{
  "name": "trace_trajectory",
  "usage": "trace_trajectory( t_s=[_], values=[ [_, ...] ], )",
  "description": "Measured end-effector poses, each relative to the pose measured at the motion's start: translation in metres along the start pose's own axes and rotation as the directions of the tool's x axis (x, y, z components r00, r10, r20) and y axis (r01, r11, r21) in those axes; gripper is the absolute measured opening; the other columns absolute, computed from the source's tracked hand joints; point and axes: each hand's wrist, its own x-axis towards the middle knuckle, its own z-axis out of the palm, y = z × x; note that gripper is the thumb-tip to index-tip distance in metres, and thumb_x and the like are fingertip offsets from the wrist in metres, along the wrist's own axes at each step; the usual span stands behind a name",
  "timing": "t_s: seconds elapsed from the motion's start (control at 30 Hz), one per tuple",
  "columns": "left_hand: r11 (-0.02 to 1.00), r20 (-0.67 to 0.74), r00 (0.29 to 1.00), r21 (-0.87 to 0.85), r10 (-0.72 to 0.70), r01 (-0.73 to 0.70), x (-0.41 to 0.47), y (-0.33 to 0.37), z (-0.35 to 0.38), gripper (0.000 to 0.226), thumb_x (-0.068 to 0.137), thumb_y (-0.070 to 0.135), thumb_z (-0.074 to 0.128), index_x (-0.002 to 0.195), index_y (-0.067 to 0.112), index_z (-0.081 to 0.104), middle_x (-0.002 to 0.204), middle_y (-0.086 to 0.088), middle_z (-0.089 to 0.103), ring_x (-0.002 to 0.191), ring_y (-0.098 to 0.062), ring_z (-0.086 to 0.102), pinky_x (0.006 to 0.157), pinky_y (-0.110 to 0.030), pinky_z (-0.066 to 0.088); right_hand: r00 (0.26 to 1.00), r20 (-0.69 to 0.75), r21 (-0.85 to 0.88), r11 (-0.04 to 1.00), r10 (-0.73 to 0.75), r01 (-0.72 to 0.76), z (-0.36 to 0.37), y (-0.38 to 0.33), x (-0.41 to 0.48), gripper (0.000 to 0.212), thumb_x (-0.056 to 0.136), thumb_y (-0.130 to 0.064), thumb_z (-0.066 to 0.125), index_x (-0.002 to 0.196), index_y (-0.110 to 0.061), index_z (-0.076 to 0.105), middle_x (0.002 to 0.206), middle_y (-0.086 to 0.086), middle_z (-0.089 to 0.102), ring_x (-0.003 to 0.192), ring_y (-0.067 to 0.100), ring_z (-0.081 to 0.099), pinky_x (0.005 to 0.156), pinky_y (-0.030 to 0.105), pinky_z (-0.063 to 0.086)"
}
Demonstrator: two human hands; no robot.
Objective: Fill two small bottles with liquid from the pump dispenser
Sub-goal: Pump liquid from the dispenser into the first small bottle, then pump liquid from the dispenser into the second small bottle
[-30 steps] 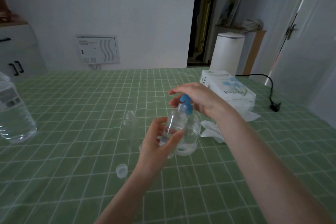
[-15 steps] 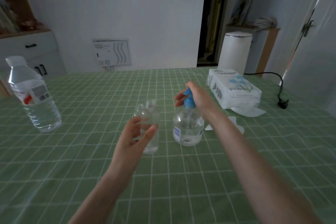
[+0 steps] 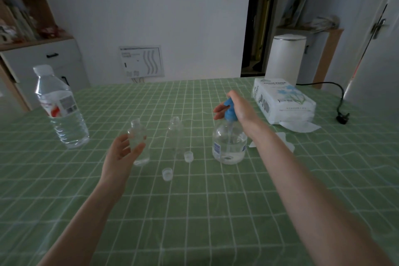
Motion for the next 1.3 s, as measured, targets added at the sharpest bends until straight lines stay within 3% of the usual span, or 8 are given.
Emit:
trace_trajectory(
  t_s=[0.37, 0.53, 0.7, 0.83, 0.97, 1.07, 1.13, 1.3],
  values=[
    [0.996, -0.017, 0.999, 0.076, -0.045, 0.046, 0.003, -0.013, 0.003, 0.037, 0.087, 0.021, 0.060, 0.123, 0.018, 0.052, 0.107, 0.004, 0.062, 0.090, -0.004, 0.058, 0.070, -0.020, 0.041, 1.000, -0.008, -0.036, 0.999, -0.005, 0.005, -0.001, 0.000, 0.000, 0.050, 0.099, -0.029, 0.029, 0.081, 0.000, 0.066, 0.067, 0.007, 0.068, 0.042, -0.002, 0.059, 0.041, 0.005, 0.040],
    [0.990, 0.001, 0.999, 0.132, -0.050, 0.050, 0.004, -0.015, 0.003, 0.036, 0.089, 0.023, 0.056, 0.124, 0.017, 0.051, 0.112, 0.003, 0.064, 0.094, -0.009, 0.060, 0.081, -0.031, 0.043, 1.000, -0.012, -0.028, 0.999, -0.017, 0.017, -0.001, 0.000, 0.000, 0.051, 0.099, -0.028, 0.029, 0.076, -0.002, 0.066, 0.068, 0.009, 0.067, 0.040, -0.002, 0.058, 0.040, 0.005, 0.039],
    [0.980, -0.007, 0.999, 0.195, -0.041, 0.042, 0.002, -0.016, 0.003, 0.036, 0.088, 0.021, 0.058, 0.122, 0.014, 0.053, 0.109, 0.004, 0.064, 0.089, -0.004, 0.060, 0.072, -0.019, 0.042, 1.000, -0.013, -0.030, 1.000, -0.008, 0.008, 0.000, -0.001, -0.002, 0.051, 0.100, -0.029, 0.029, 0.074, -0.004, 0.065, 0.068, 0.008, 0.066, 0.039, -0.003, 0.057, 0.039, 0.004, 0.039],
    [0.979, -0.089, 0.994, 0.185, -0.070, 0.085, -0.005, -0.013, 0.005, 0.046, 0.083, 0.023, 0.066, 0.124, 0.011, 0.049, 0.113, 0.005, 0.058, 0.104, -0.017, 0.057, 0.088, -0.032, 0.045, 1.000, -0.005, -0.026, 1.000, -0.002, 0.002, 0.000, -0.002, -0.003, 0.048, 0.100, -0.027, 0.029, 0.087, 0.002, 0.064, 0.069, 0.007, 0.066, 0.038, -0.003, 0.056, 0.039, 0.005, 0.039],
    [0.981, -0.293, 0.956, 0.177, -0.018, 0.073, -0.025, -0.006, 0.014, 0.032, 0.079, 0.026, 0.070, 0.103, 0.015, 0.052, 0.097, 0.002, 0.058, 0.090, -0.019, 0.057, 0.076, -0.029, 0.043, 1.000, -0.001, -0.032, 0.999, 0.002, -0.002, 0.001, -0.003, -0.003, 0.047, 0.100, -0.027, 0.029, 0.089, 0.003, 0.064, 0.067, 0.005, 0.067, 0.039, -0.002, 0.057, 0.055, 0.019, 0.045],
    [0.977, -0.216, 0.976, 0.213, 0.027, 0.020, -0.040, 0.002, 0.027, 0.018, 0.080, 0.025, 0.069, 0.094, 0.017, 0.059, 0.085, 0.008, 0.063, 0.080, -0.010, 0.060, 0.069, -0.022, 0.044, 1.000, 0.003, -0.044, 0.999, 0.001, -0.001, 0.000, -0.002, -0.003, 0.049, 0.099, -0.029, 0.029, 0.077, -0.003, 0.064, 0.065, 0.004, 0.067, 0.039, -0.002, 0.056, 0.060, 0.025, 0.039],
    [0.973, -0.146, 0.988, 0.230, 0.040, -0.006, -0.043, 0.006, 0.037, 0.018, 0.082, 0.024, 0.067, 0.098, 0.017, 0.062, 0.090, 0.008, 0.066, 0.083, -0.007, 0.062, 0.075, -0.022, 0.047, 1.000, 0.002, -0.043, 0.999, 0.003, -0.003, 0.000, -0.001, -0.003, 0.049, 0.099, -0.030, 0.029, 0.076, -0.005, 0.065, 0.060, 0.002, 0.068, 0.039, -0.002, 0.056, 0.060, 0.025, 0.038],
    [0.960, -0.028, 1.000, 0.280, 0.005, 0.003, -0.030, 0.014, 0.065, 0.055, 0.084, 0.035, 0.064, 0.131, 0.014, 0.046, 0.131, -0.003, 0.053, 0.120, -0.019, 0.051, 0.098, -0.032, 0.040, 1.000, -0.003, -0.060, 0.998, 0.016, -0.016, -0.001, 0.000, -0.002, 0.050, 0.098, -0.031, 0.029, 0.086, -0.001, 0.066, 0.051, -0.005, 0.068, 0.040, -0.003, 0.056, 0.061, 0.024, 0.036]
  ],
)
